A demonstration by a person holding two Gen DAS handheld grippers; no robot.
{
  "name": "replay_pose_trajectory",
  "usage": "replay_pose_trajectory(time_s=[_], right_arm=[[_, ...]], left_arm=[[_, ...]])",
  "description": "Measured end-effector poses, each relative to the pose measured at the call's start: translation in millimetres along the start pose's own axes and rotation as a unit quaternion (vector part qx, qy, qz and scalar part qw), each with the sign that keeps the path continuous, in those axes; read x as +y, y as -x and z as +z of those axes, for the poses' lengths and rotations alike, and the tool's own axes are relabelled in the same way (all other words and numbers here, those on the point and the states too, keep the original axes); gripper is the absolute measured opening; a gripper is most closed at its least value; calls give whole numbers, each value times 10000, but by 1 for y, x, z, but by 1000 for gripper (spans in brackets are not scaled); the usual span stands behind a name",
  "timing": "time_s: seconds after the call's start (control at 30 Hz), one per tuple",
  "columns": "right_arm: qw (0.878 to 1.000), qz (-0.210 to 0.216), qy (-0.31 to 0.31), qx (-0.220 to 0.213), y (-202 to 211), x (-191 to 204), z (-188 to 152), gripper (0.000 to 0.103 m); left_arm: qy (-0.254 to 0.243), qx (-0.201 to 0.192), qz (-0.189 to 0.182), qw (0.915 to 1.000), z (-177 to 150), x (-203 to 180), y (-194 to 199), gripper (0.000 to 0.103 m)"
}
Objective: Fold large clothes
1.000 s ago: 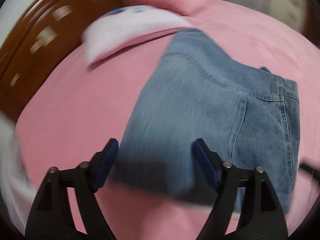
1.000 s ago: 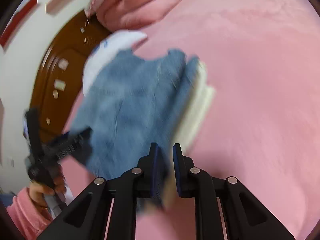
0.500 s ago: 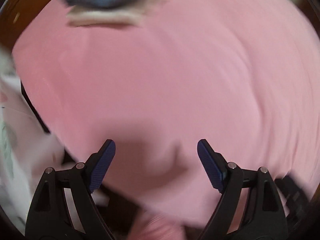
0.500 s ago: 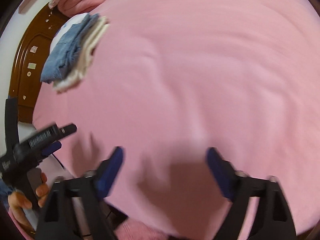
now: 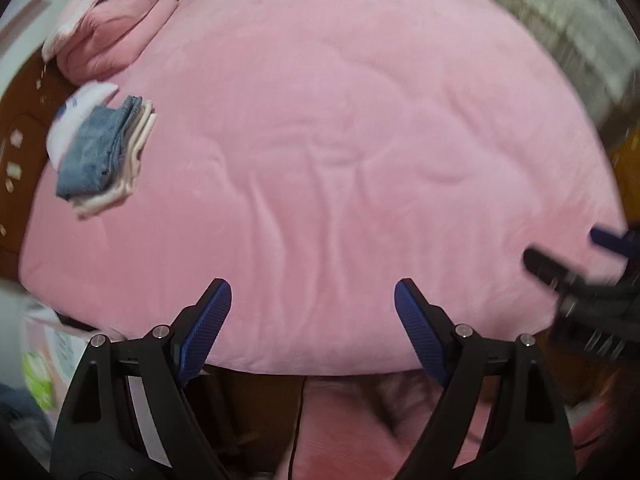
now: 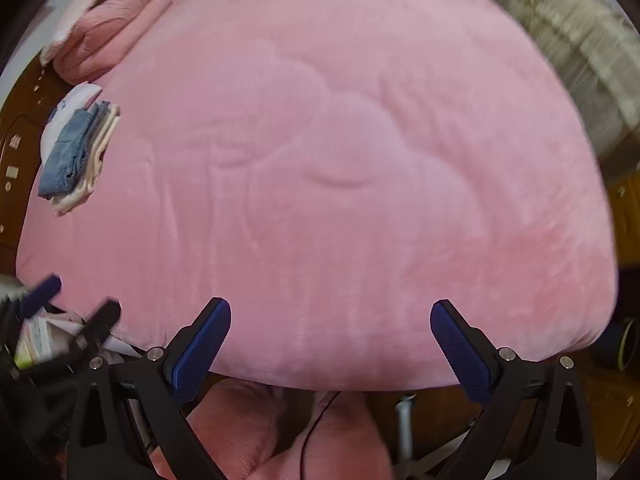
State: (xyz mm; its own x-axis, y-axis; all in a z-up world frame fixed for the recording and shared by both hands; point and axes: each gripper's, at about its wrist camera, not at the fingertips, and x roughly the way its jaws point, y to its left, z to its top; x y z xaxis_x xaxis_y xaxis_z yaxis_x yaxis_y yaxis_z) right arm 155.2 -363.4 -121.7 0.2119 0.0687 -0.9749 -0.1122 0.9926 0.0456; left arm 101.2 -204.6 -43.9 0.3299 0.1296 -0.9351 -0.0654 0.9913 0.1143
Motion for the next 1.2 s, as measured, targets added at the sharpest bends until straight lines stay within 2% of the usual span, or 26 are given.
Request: replay_pose_trajectory(time_s=[0.1,0.2,0.37,0.5,0.7,0.8,0.97,1.03,1.2], right_arm=[[9995,-18,128,-275,35,-18,1,101],[9978,-3,222,-618,69,-29,5,101],[9928,-154,329,-1144,129,-42,13,102],[9927,80,115,-1200,157,-50,8,102],[9951,195,-136,-958,164,-46,-18,102],[9934,116,-86,-1139,164,-40,-27,102],[9907,-126,46,-1350,174,-27,-35,103],[9903,-112,89,-1379,178,-24,-33,103],[9885,-100,182,-1499,191,-17,-27,103]], left_arm=[[583,-211,-439,9971,23,5,35,82],[882,-449,-699,9926,43,19,62,82],[856,-1048,-580,9891,50,20,116,82],[761,-1261,-429,9882,32,9,137,82],[1013,-1349,-440,9847,9,6,142,82],[907,-1363,-437,9855,8,6,128,82],[716,-1106,-376,9906,9,9,110,83],[735,-1033,-478,9908,11,15,106,83],[739,-1021,-453,9910,14,24,104,86]])
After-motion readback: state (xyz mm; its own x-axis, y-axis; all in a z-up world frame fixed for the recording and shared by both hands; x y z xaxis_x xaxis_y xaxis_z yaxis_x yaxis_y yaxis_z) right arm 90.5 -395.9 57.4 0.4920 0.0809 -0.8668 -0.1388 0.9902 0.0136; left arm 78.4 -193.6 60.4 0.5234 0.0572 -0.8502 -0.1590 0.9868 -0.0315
